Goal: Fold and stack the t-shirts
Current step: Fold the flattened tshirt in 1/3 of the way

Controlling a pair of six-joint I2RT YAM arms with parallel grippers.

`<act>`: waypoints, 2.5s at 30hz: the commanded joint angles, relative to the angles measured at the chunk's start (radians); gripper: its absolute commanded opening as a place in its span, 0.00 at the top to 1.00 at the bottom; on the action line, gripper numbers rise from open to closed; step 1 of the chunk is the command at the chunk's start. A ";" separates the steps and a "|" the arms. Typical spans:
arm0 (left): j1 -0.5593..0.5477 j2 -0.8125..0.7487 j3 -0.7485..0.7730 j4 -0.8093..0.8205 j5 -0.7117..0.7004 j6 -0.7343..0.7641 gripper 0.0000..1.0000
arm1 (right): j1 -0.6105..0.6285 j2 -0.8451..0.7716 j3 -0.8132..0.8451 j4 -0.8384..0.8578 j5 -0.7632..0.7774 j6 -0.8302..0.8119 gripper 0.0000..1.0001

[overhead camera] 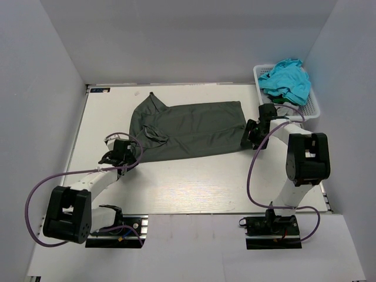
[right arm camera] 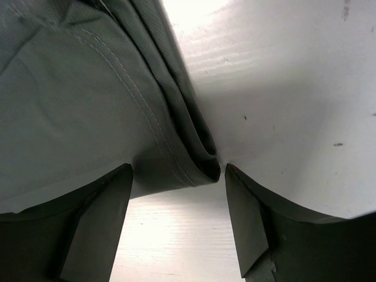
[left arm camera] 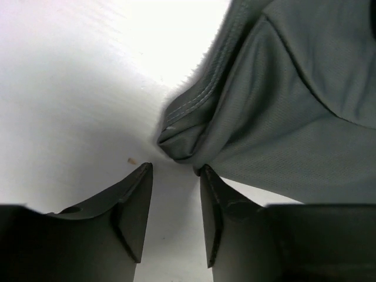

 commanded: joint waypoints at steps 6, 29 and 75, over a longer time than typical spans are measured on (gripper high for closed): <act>0.018 0.075 -0.013 0.133 0.113 0.050 0.77 | -0.005 0.049 0.036 0.030 -0.050 0.011 0.63; 0.008 0.027 0.340 -0.501 -0.078 -0.160 1.00 | -0.011 -0.144 0.060 -0.153 -0.015 -0.040 1.00; -0.172 0.526 0.717 -0.439 0.326 0.029 0.39 | 0.033 -0.163 -0.074 0.102 -0.260 -0.055 0.10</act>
